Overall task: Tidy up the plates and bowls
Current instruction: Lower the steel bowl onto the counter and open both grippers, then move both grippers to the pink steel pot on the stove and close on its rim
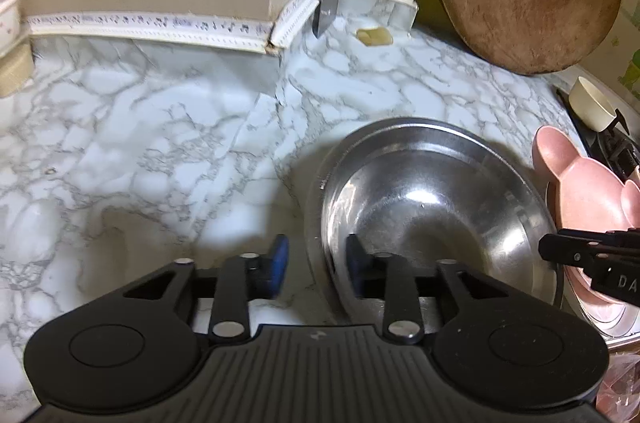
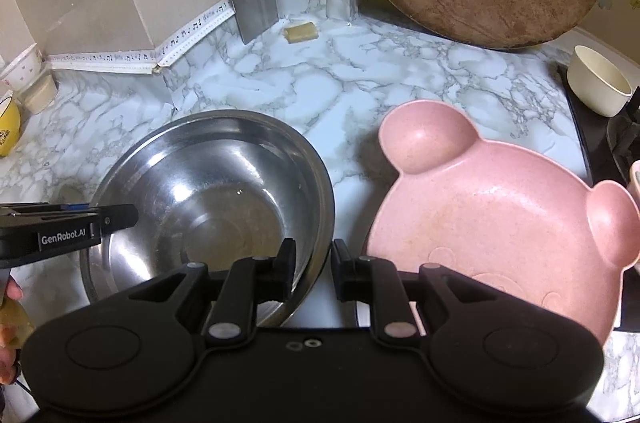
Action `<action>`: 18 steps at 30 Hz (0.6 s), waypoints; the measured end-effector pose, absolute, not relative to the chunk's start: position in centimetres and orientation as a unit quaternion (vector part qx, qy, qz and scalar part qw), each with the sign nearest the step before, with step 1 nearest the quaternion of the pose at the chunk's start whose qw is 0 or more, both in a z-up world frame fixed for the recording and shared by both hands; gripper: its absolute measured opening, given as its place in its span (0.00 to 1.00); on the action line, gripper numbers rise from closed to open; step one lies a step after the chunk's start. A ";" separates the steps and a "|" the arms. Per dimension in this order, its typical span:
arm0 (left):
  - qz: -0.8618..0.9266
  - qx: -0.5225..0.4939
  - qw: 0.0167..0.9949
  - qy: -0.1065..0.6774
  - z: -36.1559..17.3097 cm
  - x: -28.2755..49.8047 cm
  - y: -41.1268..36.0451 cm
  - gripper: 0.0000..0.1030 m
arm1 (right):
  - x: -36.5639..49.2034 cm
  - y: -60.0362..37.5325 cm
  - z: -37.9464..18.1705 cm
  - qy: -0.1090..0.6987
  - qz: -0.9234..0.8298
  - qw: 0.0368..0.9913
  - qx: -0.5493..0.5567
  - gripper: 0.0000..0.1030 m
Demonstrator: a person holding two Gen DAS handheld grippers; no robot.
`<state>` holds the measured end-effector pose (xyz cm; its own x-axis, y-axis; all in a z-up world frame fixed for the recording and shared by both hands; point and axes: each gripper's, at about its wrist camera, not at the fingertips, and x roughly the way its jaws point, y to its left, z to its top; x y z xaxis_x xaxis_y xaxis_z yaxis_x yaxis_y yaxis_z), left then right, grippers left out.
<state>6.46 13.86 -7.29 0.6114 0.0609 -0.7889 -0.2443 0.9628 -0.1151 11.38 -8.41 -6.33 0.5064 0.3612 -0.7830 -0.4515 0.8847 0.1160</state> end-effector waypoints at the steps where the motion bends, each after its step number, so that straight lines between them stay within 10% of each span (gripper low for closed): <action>1: 0.086 -0.103 0.894 0.428 -7.1 6.2 13.9 0.46 | 11.2 -8.6 -6.1 0.435 0.236 0.867 -0.050 0.19; 18: 0.055 -0.060 0.926 0.370 -1.6 2.7 10.8 0.59 | 7.4 -11.0 -1.3 0.370 0.292 0.882 -0.032 0.19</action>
